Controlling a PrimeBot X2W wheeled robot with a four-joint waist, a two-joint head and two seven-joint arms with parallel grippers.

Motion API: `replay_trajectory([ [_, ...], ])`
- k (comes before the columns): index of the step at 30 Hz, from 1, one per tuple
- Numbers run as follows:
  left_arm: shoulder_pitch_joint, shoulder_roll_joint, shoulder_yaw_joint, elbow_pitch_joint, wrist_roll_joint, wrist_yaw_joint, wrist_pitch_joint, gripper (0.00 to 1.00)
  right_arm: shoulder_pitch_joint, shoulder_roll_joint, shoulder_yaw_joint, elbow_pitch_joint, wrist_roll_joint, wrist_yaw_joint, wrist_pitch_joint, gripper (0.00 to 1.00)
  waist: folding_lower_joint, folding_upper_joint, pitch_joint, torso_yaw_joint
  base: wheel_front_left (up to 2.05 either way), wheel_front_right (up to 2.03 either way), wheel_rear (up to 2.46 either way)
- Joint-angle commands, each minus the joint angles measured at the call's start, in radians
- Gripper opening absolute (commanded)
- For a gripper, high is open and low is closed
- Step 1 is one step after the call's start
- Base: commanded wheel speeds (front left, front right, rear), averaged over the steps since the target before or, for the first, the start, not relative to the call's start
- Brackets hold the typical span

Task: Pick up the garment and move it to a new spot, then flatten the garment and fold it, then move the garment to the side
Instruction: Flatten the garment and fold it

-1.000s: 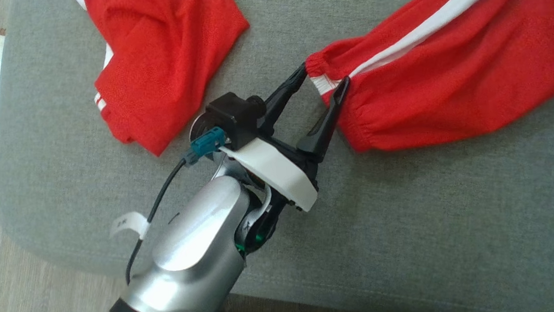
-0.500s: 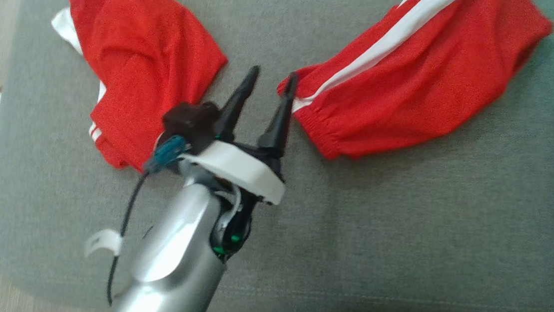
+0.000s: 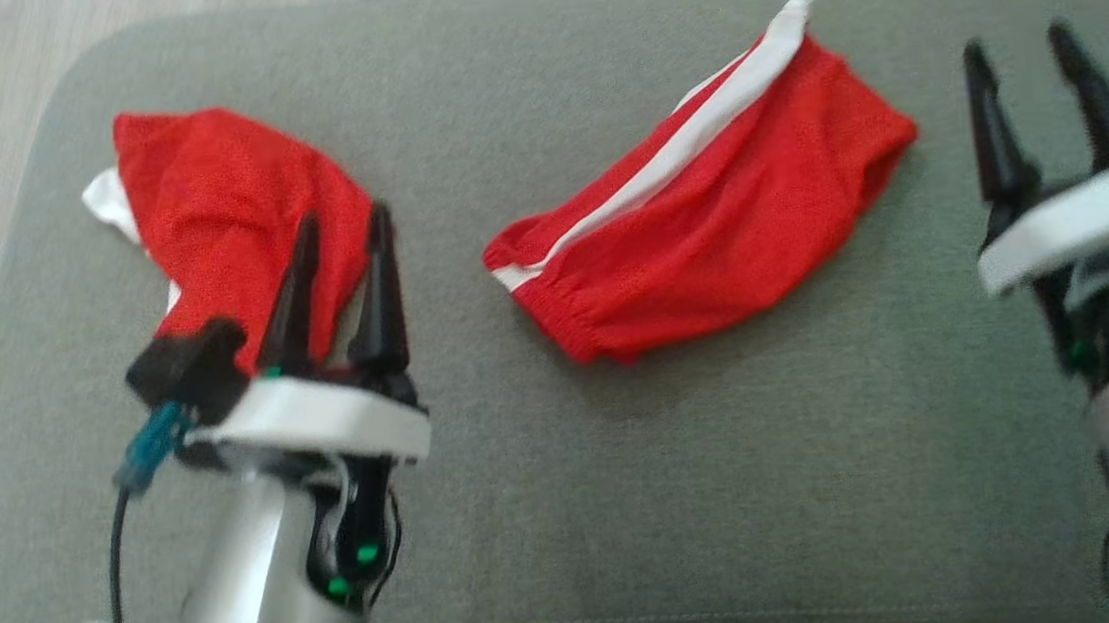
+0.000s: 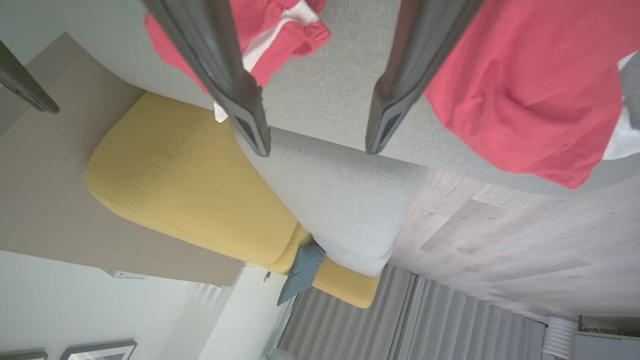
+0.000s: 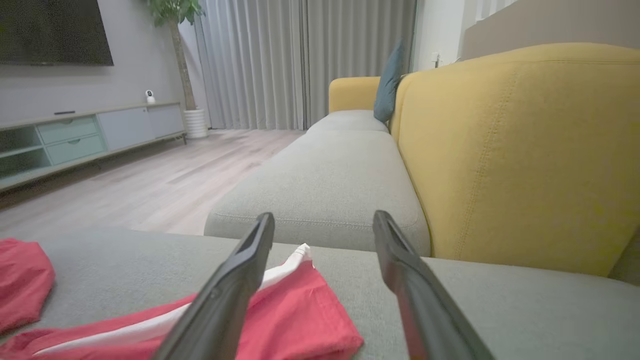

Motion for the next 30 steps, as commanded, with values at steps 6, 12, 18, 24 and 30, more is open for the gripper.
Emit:
replay_trajectory([
  [6, 0.107, 0.006, 0.081, -0.103, 0.033, -0.007, -0.009, 1.0, 0.222, 0.151, -0.104, -0.177, -0.092, 0.004, -0.012, 1.0, 0.0001, -0.0001, -0.07, -0.058, 0.0, 0.0, 0.0],
  [12, 0.17, 0.006, 0.076, -0.137, 0.023, -0.002, -0.009, 1.0, 0.34, 0.228, -0.157, -0.261, -0.133, 0.004, 0.017, 1.0, 0.0001, -0.0001, -0.07, -0.067, 0.0, 0.0, 0.0],
  [18, 0.167, 0.006, 0.066, -0.142, 0.035, -0.004, -0.009, 1.0, 0.354, 0.246, -0.195, -0.29, -0.133, 0.004, 0.041, 1.0, 0.0001, -0.0001, -0.049, -0.057, 0.0, 0.0, 0.0],
  [24, 0.129, 0.006, 0.04, -0.154, 0.026, -0.009, -0.009, 1.0, 0.303, 0.252, -0.249, -0.301, -0.07, 0.004, 0.109, 1.0, 0.0001, -0.0001, 0.028, -0.01, 0.0, 0.0, 0.0],
  [30, 0.082, 0.006, 0.018, -0.179, 0.02, -0.007, -0.009, 1.0, 0.183, 0.253, -0.3, -0.266, 0.048, 0.004, 0.182, 1.0, 0.0001, -0.0001, 0.136, 0.048, 0.0, 0.0, 0.0],
])
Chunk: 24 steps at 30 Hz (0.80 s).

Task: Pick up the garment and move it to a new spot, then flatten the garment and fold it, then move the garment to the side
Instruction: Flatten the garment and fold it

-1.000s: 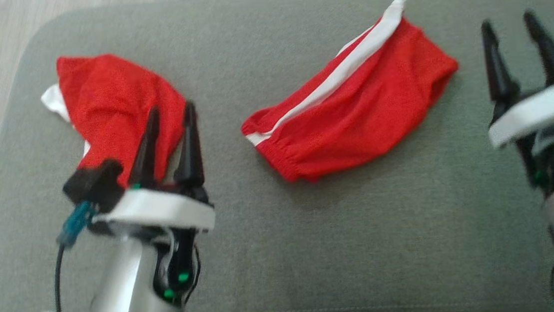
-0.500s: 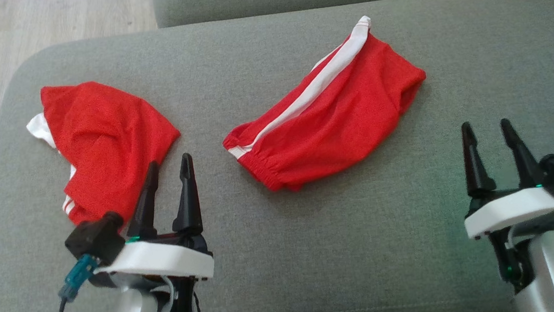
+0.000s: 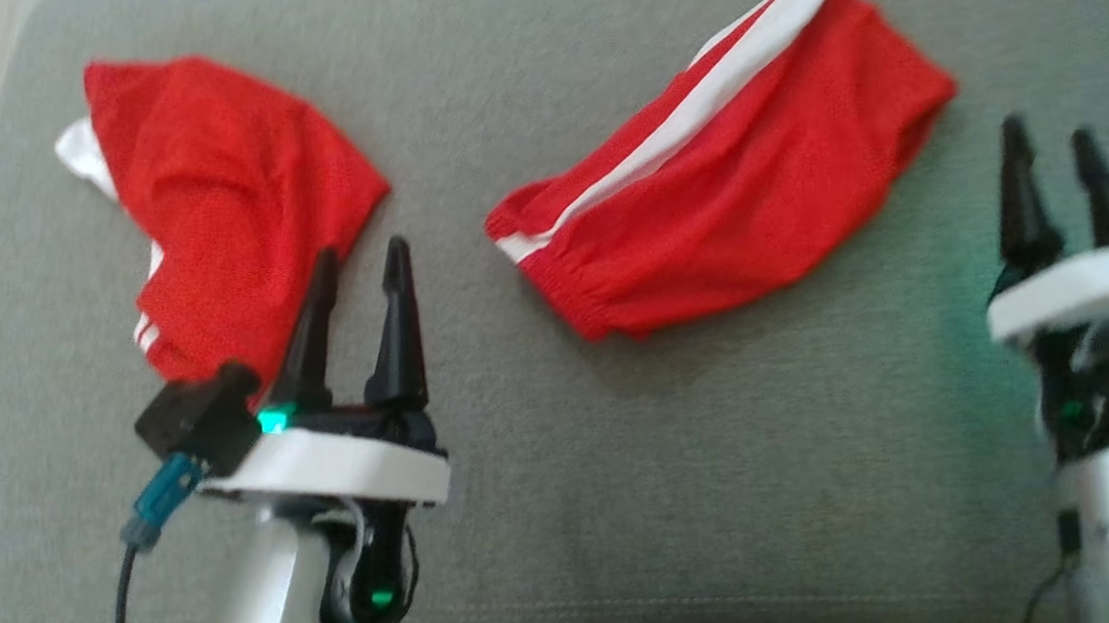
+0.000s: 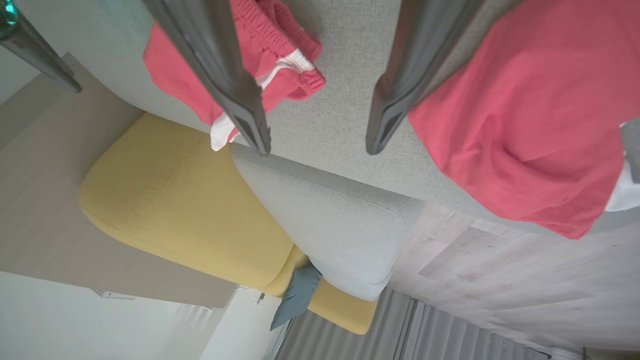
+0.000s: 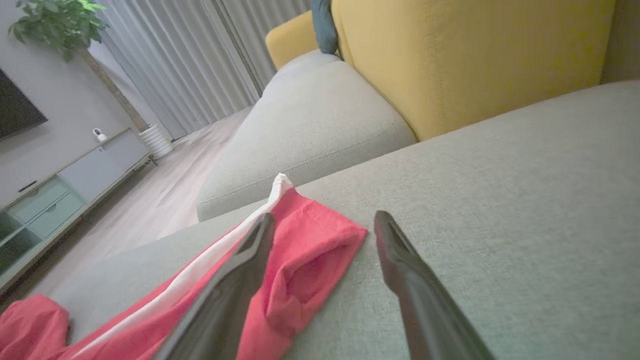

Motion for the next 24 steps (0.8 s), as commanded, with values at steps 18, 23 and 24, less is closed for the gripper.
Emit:
replay_trajectory([
  [18, -0.096, 0.007, 0.013, -0.083, -0.067, 0.018, -0.009, 1.0, -0.342, -0.002, -0.36, 0.283, -0.194, 0.004, 0.207, 1.0, 0.0, -0.0001, 0.134, 0.193, 0.0, 0.0, 0.0],
  [23, -0.096, 0.007, 0.006, -0.092, -0.078, 0.022, -0.009, 1.0, -0.377, -0.002, -0.418, 0.331, -0.252, 0.004, 0.243, 1.0, 0.0, -0.0001, 0.143, 0.204, 0.0, 0.0, 0.0],
  [24, -0.098, 0.007, 0.004, -0.093, -0.08, 0.022, -0.009, 1.0, -0.383, -0.002, -0.422, 0.341, -0.256, 0.004, 0.252, 1.0, 0.0, -0.0001, 0.147, 0.207, 0.0, 0.0, 0.0],
])
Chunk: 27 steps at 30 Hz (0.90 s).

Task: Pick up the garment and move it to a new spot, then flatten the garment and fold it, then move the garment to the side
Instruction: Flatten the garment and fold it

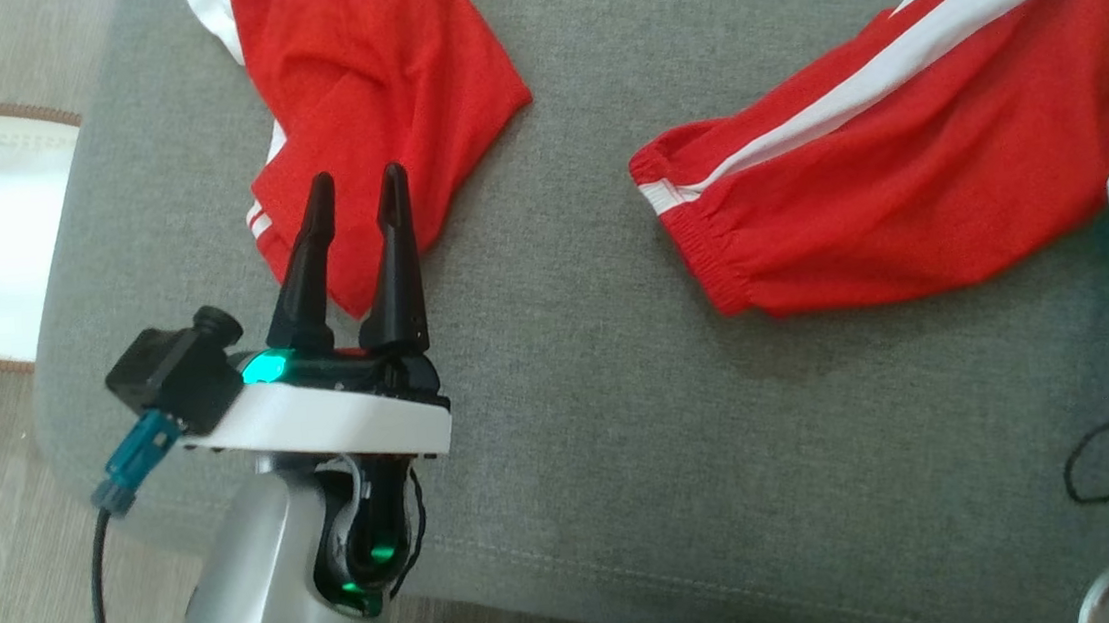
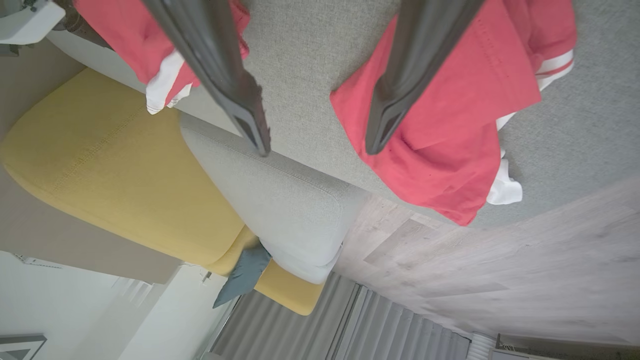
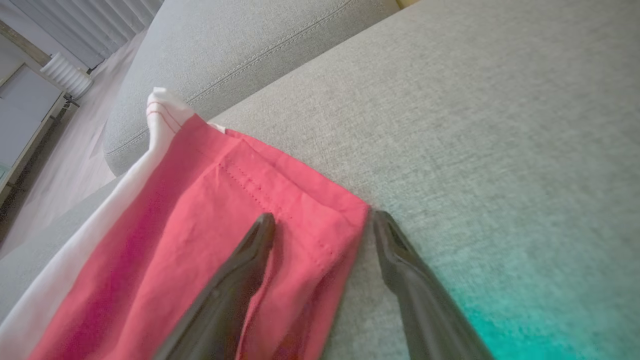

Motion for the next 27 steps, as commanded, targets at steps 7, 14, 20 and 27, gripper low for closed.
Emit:
replay_trajectory([
  [7, -0.03, 0.009, 0.025, -0.041, -0.014, 0.01, -0.008, 1.0, -0.058, 0.002, 0.023, 0.043, -0.006, 0.004, 0.056, 1.0, 0.0, 0.0, 0.036, 0.015, 0.0, 0.0, 0.0],
  [14, -0.043, 0.009, 0.028, -0.032, -0.014, 0.008, -0.008, 1.0, -0.083, 0.002, 0.07, 0.063, -0.004, 0.004, 0.057, 0.0, 0.0, 0.0, 0.048, 0.017, 0.0, 0.0, 0.0],
  [20, -0.045, 0.009, 0.037, -0.021, 0.002, 0.006, -0.008, 1.0, -0.077, 0.002, 0.089, 0.061, 0.024, 0.004, 0.004, 0.0, 0.0, 0.0, 0.03, -0.006, 0.0, 0.0, 0.0],
  [27, -0.029, 0.009, 0.036, -0.017, 0.017, 0.008, -0.008, 1.0, -0.04, 0.002, 0.047, 0.02, 0.038, 0.004, -0.087, 0.0, 0.0, 0.0, -0.018, -0.047, 0.0, 0.0, 0.0],
])
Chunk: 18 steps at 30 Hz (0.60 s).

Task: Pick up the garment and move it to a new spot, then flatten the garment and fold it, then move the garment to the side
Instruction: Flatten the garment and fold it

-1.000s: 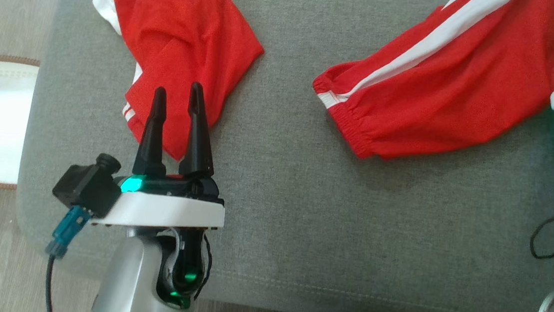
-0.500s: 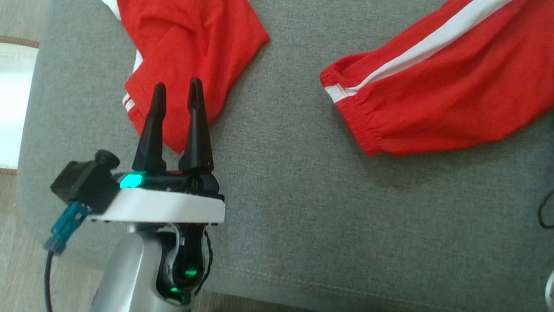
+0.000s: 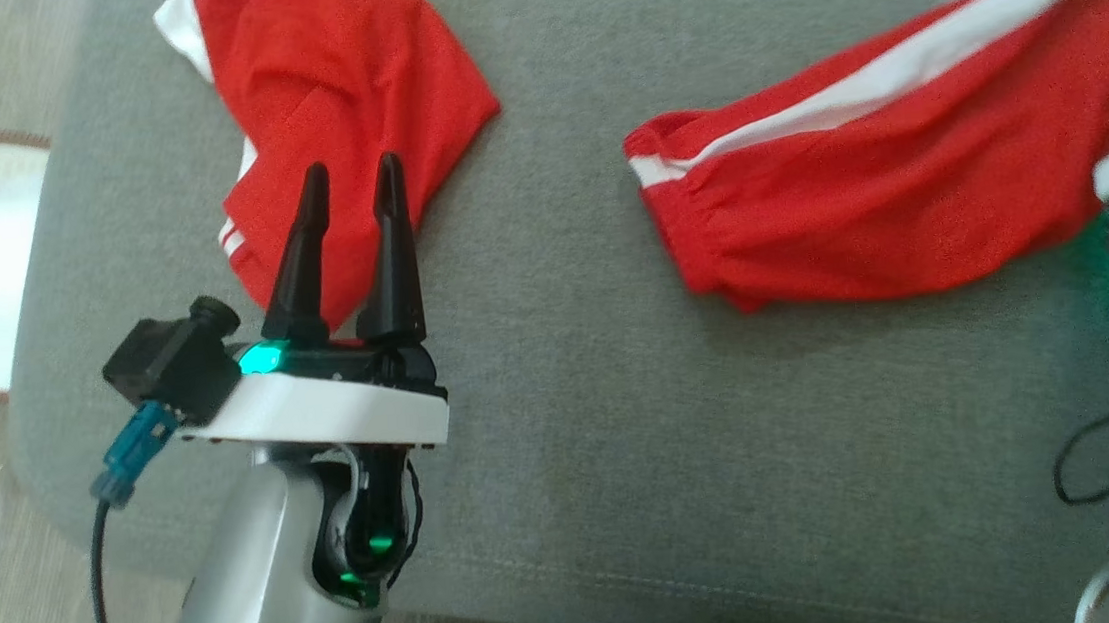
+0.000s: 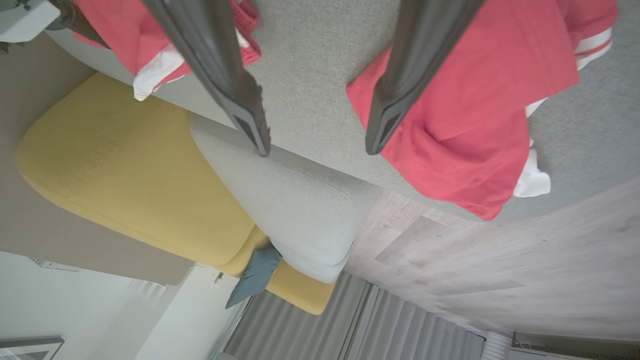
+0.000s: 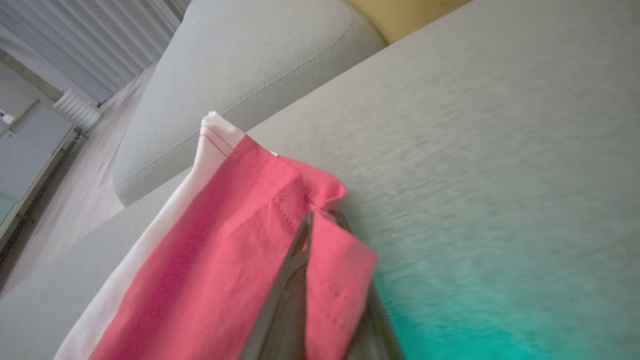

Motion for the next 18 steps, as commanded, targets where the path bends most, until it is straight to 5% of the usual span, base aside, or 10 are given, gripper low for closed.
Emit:
replay_trajectory([
  [1, -0.005, 0.009, 0.034, -0.028, 0.014, 0.002, -0.008, 1.0, 0.009, 0.008, -0.004, -0.05, -0.005, 0.004, -0.022, 0.0, -0.0001, 0.0, -0.022, -0.021, 0.0, 0.0, 0.0],
  [10, 0.035, 0.009, 0.044, -0.023, 0.036, -0.001, -0.008, 1.0, 0.145, 0.008, -0.233, -0.119, -0.078, 0.004, -0.052, 0.0, -0.0001, 0.0, -0.095, -0.082, 0.0, 0.0, 0.0],
  [18, 0.057, 0.009, 0.046, -0.028, 0.03, 0.0, -0.008, 1.0, 0.159, 0.008, -0.238, -0.051, -0.021, 0.004, -0.098, 0.0, -0.0001, 0.0, -0.119, -0.099, 0.0, 0.0, 0.0],
])
